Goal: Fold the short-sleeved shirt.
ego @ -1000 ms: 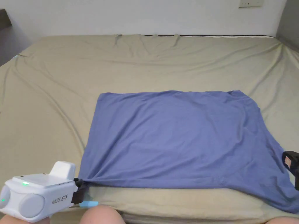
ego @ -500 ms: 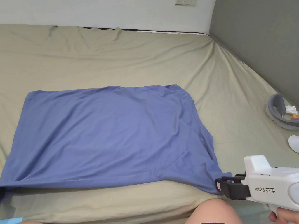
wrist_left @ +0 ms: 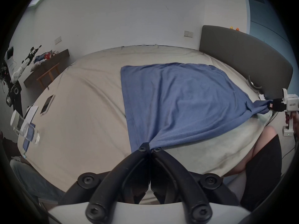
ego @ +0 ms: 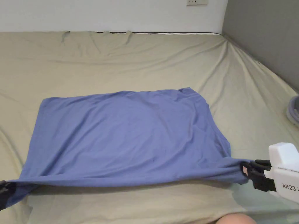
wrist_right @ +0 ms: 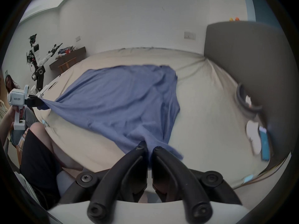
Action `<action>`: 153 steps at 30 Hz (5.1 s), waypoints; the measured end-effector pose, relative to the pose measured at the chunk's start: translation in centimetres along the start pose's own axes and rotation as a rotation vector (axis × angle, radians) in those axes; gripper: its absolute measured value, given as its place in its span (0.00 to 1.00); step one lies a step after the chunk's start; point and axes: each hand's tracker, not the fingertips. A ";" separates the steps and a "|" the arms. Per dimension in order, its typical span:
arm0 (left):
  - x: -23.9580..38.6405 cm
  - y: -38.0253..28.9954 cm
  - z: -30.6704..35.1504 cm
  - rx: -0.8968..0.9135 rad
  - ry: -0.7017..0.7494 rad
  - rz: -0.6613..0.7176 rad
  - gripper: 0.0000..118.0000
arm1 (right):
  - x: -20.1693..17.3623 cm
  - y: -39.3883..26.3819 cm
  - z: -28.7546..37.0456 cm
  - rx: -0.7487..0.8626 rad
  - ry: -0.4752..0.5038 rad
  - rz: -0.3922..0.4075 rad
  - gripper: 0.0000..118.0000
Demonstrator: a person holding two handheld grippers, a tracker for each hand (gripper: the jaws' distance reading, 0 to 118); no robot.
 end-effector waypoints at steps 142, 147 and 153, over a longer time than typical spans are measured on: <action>-2.4 -4.2 -2.9 -0.152 -0.085 0.028 0.01 | -0.7 -4.6 -2.1 -0.165 -0.117 -0.030 0.07; -2.7 -4.9 -4.6 -0.206 -0.022 -0.004 0.42 | -0.1 -6.4 -4.1 -0.222 -0.153 0.001 0.51; -2.6 -1.1 -0.8 -0.103 0.108 -0.018 0.84 | 0.8 -3.6 -1.1 -0.067 -0.244 -0.084 0.89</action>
